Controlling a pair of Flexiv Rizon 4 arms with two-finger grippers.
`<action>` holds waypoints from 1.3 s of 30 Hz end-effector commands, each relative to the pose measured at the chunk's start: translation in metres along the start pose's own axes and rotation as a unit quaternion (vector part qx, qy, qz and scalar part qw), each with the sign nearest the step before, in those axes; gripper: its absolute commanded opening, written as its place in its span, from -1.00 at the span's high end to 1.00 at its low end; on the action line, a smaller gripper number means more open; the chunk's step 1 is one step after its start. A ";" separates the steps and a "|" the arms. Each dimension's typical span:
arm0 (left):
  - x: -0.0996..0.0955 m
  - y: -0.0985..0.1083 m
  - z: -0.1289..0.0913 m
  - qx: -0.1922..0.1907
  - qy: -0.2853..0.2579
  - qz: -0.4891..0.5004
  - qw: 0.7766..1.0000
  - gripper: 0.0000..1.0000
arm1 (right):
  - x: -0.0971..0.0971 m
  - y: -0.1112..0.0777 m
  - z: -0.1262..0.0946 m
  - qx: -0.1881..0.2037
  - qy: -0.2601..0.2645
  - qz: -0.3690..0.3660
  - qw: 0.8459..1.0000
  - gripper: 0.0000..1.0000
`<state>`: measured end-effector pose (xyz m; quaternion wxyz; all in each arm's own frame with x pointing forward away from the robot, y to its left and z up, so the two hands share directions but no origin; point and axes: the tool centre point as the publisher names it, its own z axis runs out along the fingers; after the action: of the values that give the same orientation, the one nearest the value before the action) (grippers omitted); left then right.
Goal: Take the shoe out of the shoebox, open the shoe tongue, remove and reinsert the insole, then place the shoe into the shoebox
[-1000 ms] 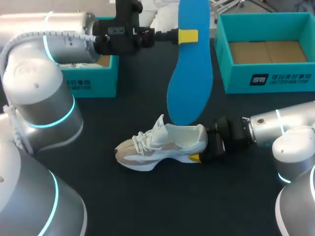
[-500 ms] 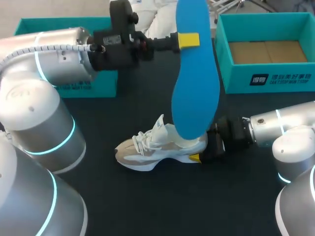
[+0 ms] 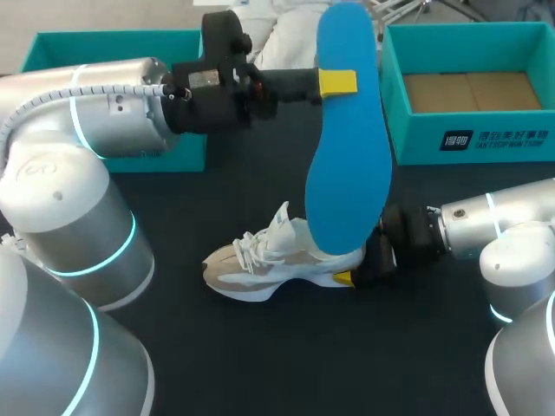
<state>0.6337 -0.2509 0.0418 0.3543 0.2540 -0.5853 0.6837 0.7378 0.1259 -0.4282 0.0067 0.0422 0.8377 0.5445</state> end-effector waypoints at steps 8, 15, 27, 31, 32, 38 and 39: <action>-0.001 0.003 0.002 0.003 0.000 0.000 1.000 1.00 | -0.002 -0.008 0.009 0.002 0.000 0.000 1.000 -1.00; -0.001 0.003 0.002 0.003 0.000 0.000 1.000 1.00 | -0.002 -0.008 0.009 0.002 0.000 0.000 1.000 -1.00; -0.001 0.003 0.002 0.003 0.000 0.000 1.000 1.00 | 0.000 0.006 -0.010 0.043 -0.018 0.001 0.999 -1.00; -0.001 0.003 0.002 0.003 0.000 0.000 1.000 1.00 | 0.000 0.007 -0.015 0.063 -0.020 0.007 0.998 -1.00; -0.001 0.003 0.002 0.003 0.000 0.000 1.000 1.00 | 0.000 0.006 -0.017 0.067 -0.019 0.009 0.998 -1.00; -0.001 0.003 0.002 0.003 0.000 0.000 1.000 1.00 | -0.001 0.002 -0.027 0.099 -0.020 0.023 0.995 -1.00; -0.001 0.003 0.002 0.003 0.000 0.000 1.000 1.00 | -0.001 0.002 -0.029 0.104 -0.021 0.025 0.994 -1.00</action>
<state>0.6329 -0.2516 0.0409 0.3540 0.2544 -0.5839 0.6849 0.7382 0.1029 -0.4214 0.0110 0.0727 0.8758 0.4771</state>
